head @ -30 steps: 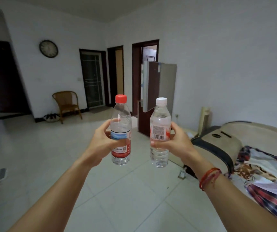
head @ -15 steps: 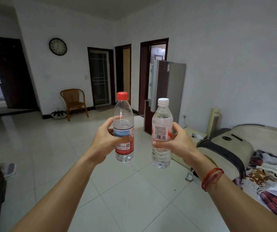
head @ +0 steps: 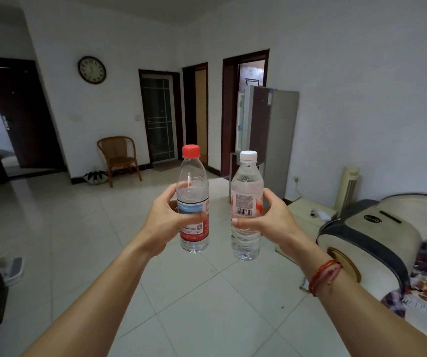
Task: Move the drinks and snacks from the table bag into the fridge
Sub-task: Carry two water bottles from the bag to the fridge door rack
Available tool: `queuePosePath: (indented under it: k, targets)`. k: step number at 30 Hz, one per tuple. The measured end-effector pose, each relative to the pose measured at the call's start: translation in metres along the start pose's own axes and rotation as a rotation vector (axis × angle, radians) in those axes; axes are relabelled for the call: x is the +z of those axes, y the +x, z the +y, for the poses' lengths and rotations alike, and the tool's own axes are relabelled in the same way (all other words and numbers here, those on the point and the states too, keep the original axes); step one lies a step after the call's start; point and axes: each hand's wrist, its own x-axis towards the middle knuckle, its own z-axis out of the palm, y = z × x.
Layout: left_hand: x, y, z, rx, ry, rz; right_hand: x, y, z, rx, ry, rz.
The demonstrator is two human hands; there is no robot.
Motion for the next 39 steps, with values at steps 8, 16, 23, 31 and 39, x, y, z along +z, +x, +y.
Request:
queuePosePath:
  k: [8, 16, 23, 31, 39]
  targets:
    - [0.019, 0.132, -0.03, 0.003, 0.009, 0.032, -0.024, 0.138, 0.034, 0.007, 0.006, -0.03]
    - [0.016, 0.225, -0.057, 0.004, 0.025, 0.071, -0.013, 0.24, 0.059, 0.001, 0.007, -0.09]
    - [-0.009, 0.307, -0.097, 0.001, 0.015, 0.088, 0.017, 0.332, 0.084, -0.005, 0.023, -0.087]
    - [-0.066, 0.444, -0.153, 0.018, 0.012, 0.073, 0.082, 0.466, 0.113, 0.005, 0.022, -0.058]
    - [-0.122, 0.581, -0.195, -0.002, 0.027, 0.04, 0.136, 0.599, 0.131, 0.031, 0.041, -0.032]
